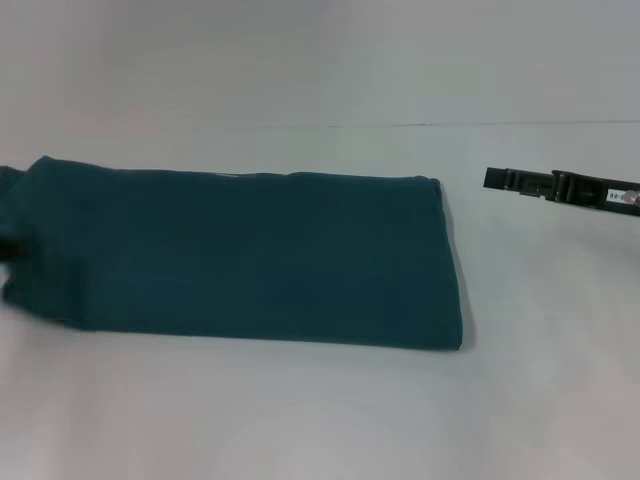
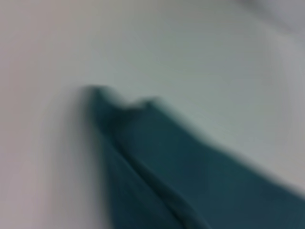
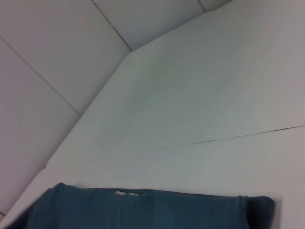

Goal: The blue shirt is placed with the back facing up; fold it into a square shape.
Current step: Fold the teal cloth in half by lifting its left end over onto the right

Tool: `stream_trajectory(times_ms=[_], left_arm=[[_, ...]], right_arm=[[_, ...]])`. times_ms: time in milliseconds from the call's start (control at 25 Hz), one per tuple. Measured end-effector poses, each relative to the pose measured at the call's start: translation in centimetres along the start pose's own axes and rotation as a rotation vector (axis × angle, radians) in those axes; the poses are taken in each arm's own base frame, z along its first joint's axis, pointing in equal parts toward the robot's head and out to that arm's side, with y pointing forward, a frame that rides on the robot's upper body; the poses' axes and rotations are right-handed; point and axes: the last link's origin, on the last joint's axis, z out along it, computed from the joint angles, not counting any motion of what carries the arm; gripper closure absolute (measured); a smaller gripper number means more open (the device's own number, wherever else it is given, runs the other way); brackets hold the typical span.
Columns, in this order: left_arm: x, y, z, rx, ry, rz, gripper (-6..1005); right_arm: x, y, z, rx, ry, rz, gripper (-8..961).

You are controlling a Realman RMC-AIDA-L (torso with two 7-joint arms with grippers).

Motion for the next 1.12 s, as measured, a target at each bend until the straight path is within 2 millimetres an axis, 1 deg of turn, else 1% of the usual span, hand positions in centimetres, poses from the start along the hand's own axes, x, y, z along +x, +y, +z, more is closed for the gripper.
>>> stream_trajectory(times_ms=[40, 200, 280, 320, 400, 480, 520, 560, 600, 640, 760, 840, 920, 1000, 1120], left_arm=[[0.0, 1.1, 0.5, -0.056, 0.006, 0.001, 895], [-0.5, 7.9, 3.1, -0.345, 0.029, 0.022, 886], [-0.9, 10.8, 4.3, -0.458, 0.029, 0.03, 882], [-1.3, 12.9, 5.4, -0.541, 0.02, 0.028, 880], [-2.0, 15.2, 6.8, -0.63, 0.016, 0.015, 875], [-3.3, 17.4, 8.6, -0.696, 0.01, -0.005, 871], [-4.2, 18.1, 9.6, -0.711, 0.004, -0.024, 868], [-5.2, 18.6, 10.3, -0.716, -0.005, -0.035, 866], [-6.6, 19.1, 11.3, -0.718, -0.011, -0.061, 864], [-7.5, 19.3, 11.9, -0.716, -0.011, -0.076, 861], [-11.2, 20.1, 13.5, -0.666, 0.017, -0.1, 855], [-13.2, 20.9, 14.0, -0.635, 0.022, -0.102, 850], [-14.8, 21.7, 14.2, -0.62, 0.034, -0.106, 846], [-15.6, 22.1, 14.0, -0.621, 0.044, -0.109, 841], [-16.4, 22.2, 13.7, -0.633, 0.042, -0.116, 835]], right_arm=[[0.1, -0.1, -0.1, 0.001, 0.0, -0.002, 53], [0.3, -0.6, -0.8, 0.01, -0.014, -0.004, 54], [0.4, -1.0, -1.4, 0.018, -0.021, -0.011, 54], [0.3, -1.2, -1.8, 0.021, -0.022, -0.015, 54], [0.3, -1.6, -2.7, 0.025, -0.02, -0.026, 54], [0.2, -2.0, -3.5, 0.025, -0.015, -0.04, 54], [0.2, -2.1, -3.9, 0.024, -0.012, -0.047, 54], [0.0, -2.6, -4.9, 0.03, -0.009, -0.06, 54], [0.0, -2.6, -4.9, 0.03, -0.009, -0.06, 54], [0.0, -2.8, -5.3, 0.035, -0.007, -0.065, 53], [-0.2, -3.2, -6.1, 0.045, -0.002, -0.08, 53], [-0.2, -3.4, -6.3, 0.049, 0.004, -0.089, 53], [-0.3, -3.5, -6.5, 0.054, 0.009, -0.101, 53], [-0.3, -3.5, -6.6, 0.055, 0.012, -0.111, 53], [-0.4, -3.4, -6.3, 0.054, 0.022, -0.126, 53]])
